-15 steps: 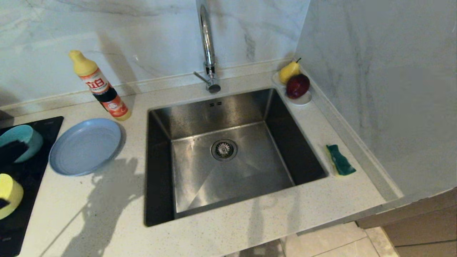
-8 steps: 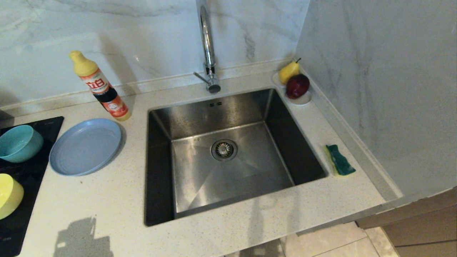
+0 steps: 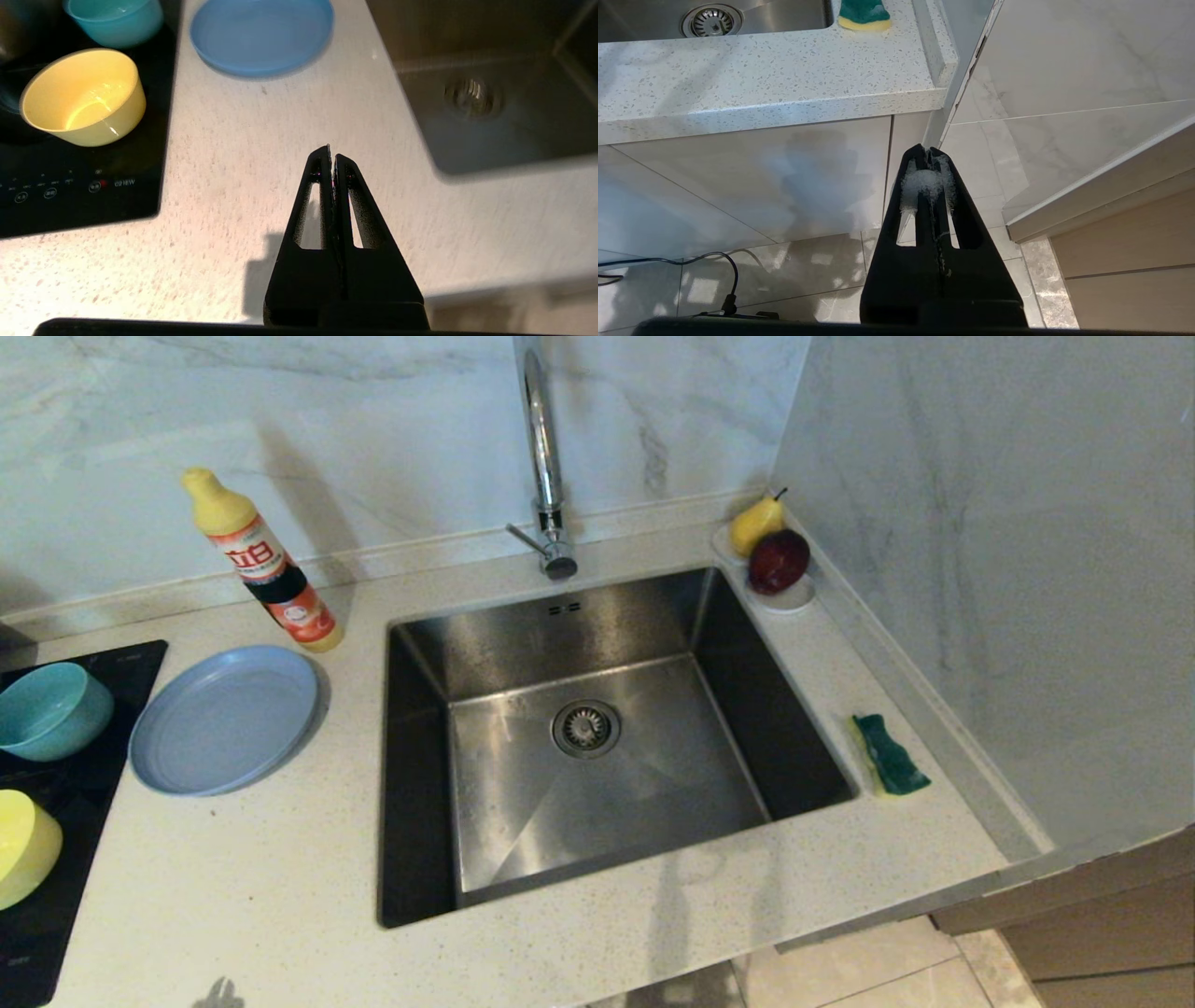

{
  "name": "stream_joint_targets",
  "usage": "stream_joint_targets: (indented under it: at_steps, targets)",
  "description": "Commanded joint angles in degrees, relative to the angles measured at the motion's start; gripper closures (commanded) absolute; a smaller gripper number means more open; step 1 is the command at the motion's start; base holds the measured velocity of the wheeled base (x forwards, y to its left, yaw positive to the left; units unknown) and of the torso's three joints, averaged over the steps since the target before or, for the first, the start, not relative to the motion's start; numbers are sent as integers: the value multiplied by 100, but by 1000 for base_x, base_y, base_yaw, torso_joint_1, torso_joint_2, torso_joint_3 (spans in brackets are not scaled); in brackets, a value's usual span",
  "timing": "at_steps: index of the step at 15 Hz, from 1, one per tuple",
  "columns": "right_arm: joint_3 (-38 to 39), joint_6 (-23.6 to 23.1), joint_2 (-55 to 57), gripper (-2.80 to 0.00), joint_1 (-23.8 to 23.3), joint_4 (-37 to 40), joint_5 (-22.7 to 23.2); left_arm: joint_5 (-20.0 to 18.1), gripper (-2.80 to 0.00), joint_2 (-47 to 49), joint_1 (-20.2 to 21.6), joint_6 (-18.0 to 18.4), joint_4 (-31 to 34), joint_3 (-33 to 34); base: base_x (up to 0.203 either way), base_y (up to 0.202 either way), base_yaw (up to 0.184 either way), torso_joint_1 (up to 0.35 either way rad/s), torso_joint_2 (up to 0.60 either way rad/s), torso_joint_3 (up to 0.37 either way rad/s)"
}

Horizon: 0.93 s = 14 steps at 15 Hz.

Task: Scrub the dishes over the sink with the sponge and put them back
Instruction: Place the bowl on the plate

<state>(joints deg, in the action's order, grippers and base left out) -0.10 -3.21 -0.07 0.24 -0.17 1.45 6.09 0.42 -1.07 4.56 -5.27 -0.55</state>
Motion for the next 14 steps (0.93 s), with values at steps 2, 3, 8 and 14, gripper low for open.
stream_joint_targets:
  at_steps: [2,3,8,14]
  targets:
    - [1,-4,-9,0,2,-1,4,-239,0,-51,2,402,8,90,0,0,0,0,0,0]
    - [1,-4,-3,0,2,-1,4,-231,0,-51,2,388,-1,90,0,0,0,0,0,0]
    - [1,-4,-10,0,2,-1,4,-171,0,-51,2,246,-7,88,0,0,0,0,0,0]
    - [1,-4,-10,0,2,-1,4,519,0,86,2,61,394,-1720,0,0,0,0,0,0]
